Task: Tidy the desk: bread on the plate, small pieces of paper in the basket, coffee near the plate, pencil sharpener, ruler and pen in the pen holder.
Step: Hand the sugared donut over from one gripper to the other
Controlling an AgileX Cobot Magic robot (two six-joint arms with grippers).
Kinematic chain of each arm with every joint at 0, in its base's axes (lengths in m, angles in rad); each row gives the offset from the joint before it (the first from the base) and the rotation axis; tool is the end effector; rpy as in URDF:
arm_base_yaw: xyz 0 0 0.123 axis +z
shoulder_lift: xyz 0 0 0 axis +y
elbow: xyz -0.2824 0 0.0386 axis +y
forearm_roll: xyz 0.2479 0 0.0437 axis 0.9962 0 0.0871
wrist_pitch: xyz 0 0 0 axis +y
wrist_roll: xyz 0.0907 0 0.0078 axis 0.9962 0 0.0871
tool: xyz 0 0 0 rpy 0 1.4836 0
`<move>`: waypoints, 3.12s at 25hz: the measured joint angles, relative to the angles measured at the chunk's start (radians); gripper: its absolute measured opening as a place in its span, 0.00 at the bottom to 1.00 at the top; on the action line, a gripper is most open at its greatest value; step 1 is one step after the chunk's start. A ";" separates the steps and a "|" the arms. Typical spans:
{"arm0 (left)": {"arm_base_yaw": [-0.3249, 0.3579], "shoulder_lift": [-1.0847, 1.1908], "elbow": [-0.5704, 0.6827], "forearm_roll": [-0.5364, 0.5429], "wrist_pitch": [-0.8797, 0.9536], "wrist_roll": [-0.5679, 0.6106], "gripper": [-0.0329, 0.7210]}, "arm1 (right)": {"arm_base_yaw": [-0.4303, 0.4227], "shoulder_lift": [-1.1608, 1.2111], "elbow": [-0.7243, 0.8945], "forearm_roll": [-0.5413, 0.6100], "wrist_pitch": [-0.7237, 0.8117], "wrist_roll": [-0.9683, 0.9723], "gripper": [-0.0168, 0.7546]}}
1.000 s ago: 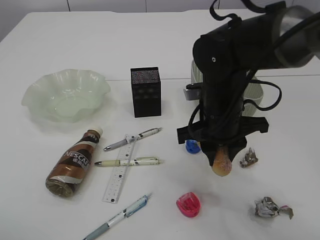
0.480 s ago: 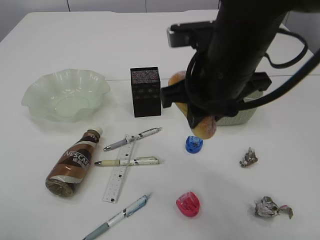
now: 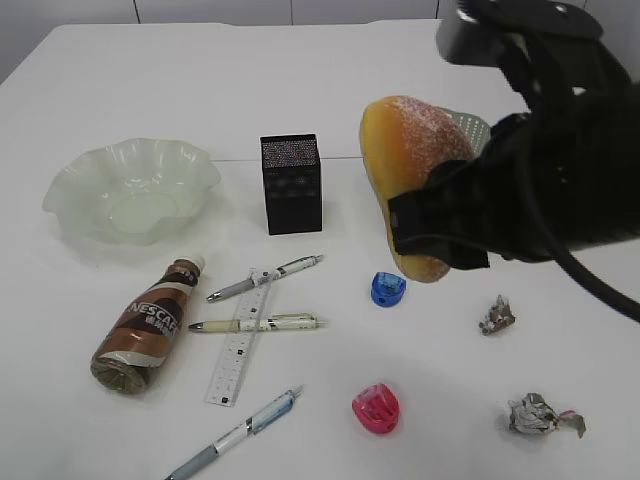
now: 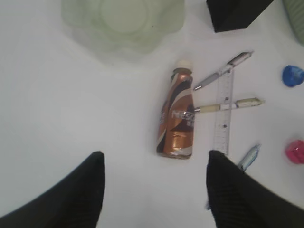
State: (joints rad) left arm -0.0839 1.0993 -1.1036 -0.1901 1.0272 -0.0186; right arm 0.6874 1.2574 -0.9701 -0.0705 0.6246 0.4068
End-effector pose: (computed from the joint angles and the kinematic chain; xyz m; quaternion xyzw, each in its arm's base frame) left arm 0.2056 -0.0321 0.3649 0.0096 0.9459 -0.1083 0.3057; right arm 0.2045 0.1630 0.3084 -0.1491 0.9188 0.1642 0.3265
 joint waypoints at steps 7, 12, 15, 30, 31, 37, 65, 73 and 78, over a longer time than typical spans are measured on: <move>0.000 0.053 0.000 -0.374 -0.042 0.236 0.70 | 0.000 -0.070 0.093 0.213 -0.125 -0.152 0.32; 0.000 0.127 0.000 -0.655 -0.031 0.472 0.73 | 0.000 -0.070 0.095 0.487 -0.152 -0.421 0.32; 0.000 0.174 0.000 -0.791 0.002 0.579 0.76 | 0.000 -0.070 0.095 0.625 -0.158 -0.593 0.32; -0.030 0.278 0.000 -1.192 0.163 0.824 0.80 | 0.000 -0.070 0.095 1.167 -0.167 -1.109 0.32; -0.047 0.278 0.000 -1.198 0.163 0.825 0.80 | 0.000 -0.070 0.095 1.204 -0.167 -1.133 0.32; -0.114 0.299 0.000 -1.237 0.171 0.843 0.80 | 0.000 -0.061 0.095 1.328 -0.169 -1.198 0.32; -0.257 0.459 -0.005 -1.330 0.154 0.904 0.66 | 0.000 0.028 0.095 1.567 -0.198 -1.386 0.32; -0.257 0.459 -0.005 -1.326 0.148 0.904 0.35 | 0.000 0.028 0.095 1.567 -0.200 -1.392 0.32; -0.257 0.459 -0.005 -1.324 0.148 0.904 0.35 | 0.000 0.028 0.095 1.569 -0.200 -1.394 0.32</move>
State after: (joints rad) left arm -0.3409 1.5583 -1.1085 -1.5144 1.1753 0.8852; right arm 0.6874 1.2849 -0.8749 1.4986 0.4248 -0.9876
